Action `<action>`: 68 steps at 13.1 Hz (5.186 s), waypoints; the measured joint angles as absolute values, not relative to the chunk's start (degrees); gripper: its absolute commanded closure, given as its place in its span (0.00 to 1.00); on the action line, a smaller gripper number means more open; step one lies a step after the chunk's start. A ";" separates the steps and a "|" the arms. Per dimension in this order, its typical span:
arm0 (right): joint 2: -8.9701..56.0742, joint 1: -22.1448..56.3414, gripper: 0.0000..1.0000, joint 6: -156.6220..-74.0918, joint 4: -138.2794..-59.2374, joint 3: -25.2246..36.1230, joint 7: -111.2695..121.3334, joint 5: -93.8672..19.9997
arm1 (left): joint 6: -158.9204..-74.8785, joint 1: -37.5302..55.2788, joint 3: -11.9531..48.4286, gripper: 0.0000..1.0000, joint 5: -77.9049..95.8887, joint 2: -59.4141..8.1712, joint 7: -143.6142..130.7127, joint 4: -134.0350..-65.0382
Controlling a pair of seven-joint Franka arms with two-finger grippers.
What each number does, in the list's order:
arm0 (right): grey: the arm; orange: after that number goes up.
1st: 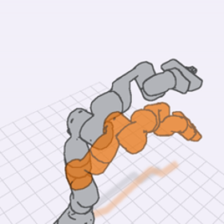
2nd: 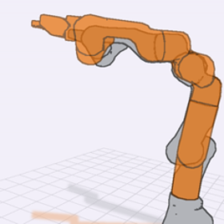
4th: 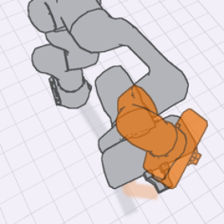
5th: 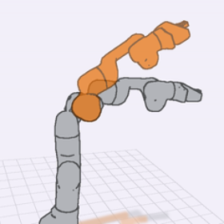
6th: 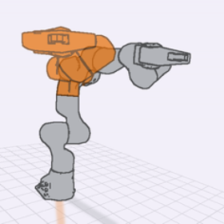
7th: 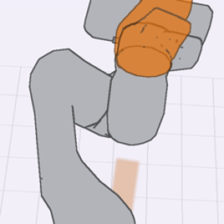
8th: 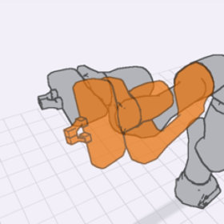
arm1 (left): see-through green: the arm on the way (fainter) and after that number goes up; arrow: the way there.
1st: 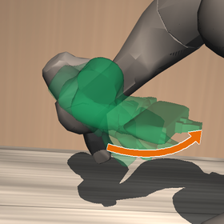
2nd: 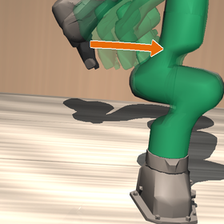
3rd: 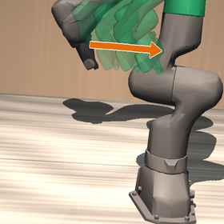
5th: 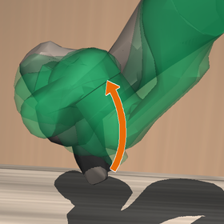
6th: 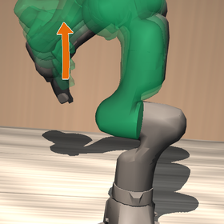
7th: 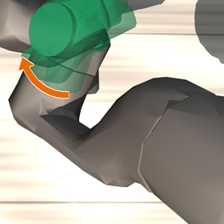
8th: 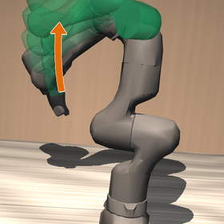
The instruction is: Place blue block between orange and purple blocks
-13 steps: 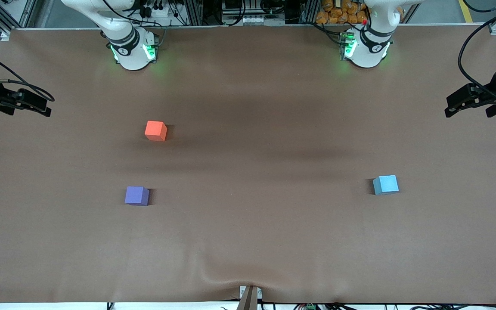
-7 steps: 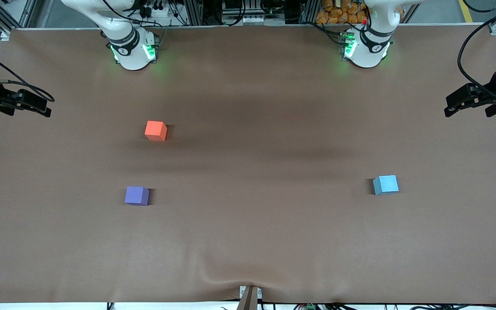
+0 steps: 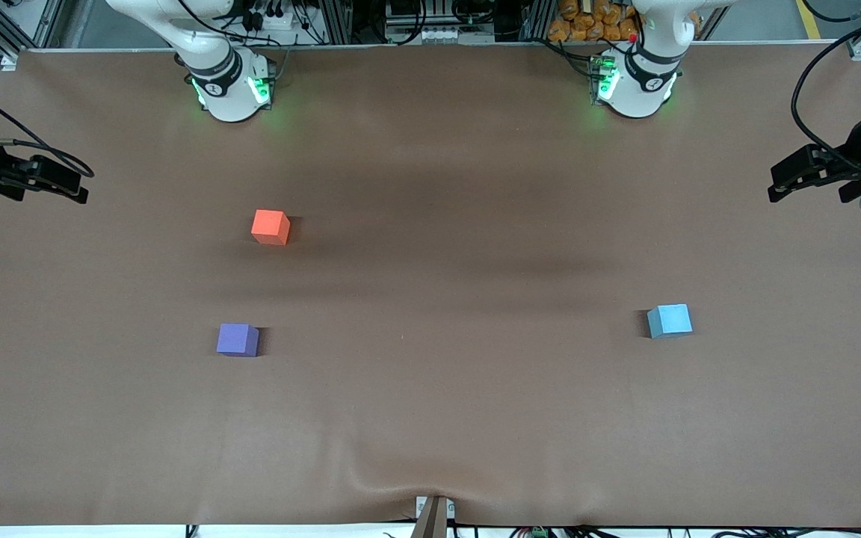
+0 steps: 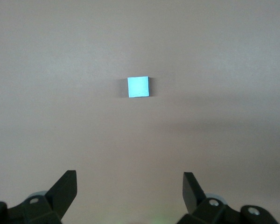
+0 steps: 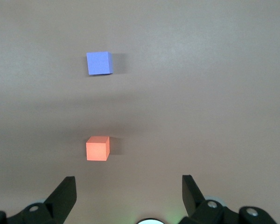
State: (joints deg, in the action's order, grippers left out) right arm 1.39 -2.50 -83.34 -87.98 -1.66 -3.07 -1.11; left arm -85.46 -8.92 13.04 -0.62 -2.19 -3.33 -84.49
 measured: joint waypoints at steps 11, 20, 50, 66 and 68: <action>1.97 -2.45 0.00 -83.48 -87.90 -1.76 -3.07 -1.11 | -85.38 -8.92 13.04 0.00 -0.62 -2.32 -3.33 -84.69; 1.97 -2.36 0.00 -83.79 -87.88 -1.69 -3.08 -1.11 | -85.42 -8.99 12.97 0.00 -0.62 -2.36 -3.33 -84.85; 2.10 -2.42 0.00 -84.17 -87.88 -1.51 -3.16 -1.11 | -85.57 -12.23 12.42 0.00 -0.62 -1.96 -3.33 -84.37; 2.12 -2.42 0.00 -84.35 -87.81 -1.50 -3.16 -1.11 | -114.22 -11.51 13.18 0.00 -3.22 -12.82 -4.01 -103.14; 2.19 -2.42 0.00 -84.35 -87.81 -1.50 -3.16 -1.11 | -118.45 -10.98 13.23 0.00 -3.22 -13.56 -5.30 -106.38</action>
State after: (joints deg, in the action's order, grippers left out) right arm 2.19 -2.42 -84.35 -87.81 -1.50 -3.16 -1.11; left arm -118.45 -10.98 13.23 -3.22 -13.56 -5.30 -106.38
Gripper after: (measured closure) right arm 0.000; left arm 0.000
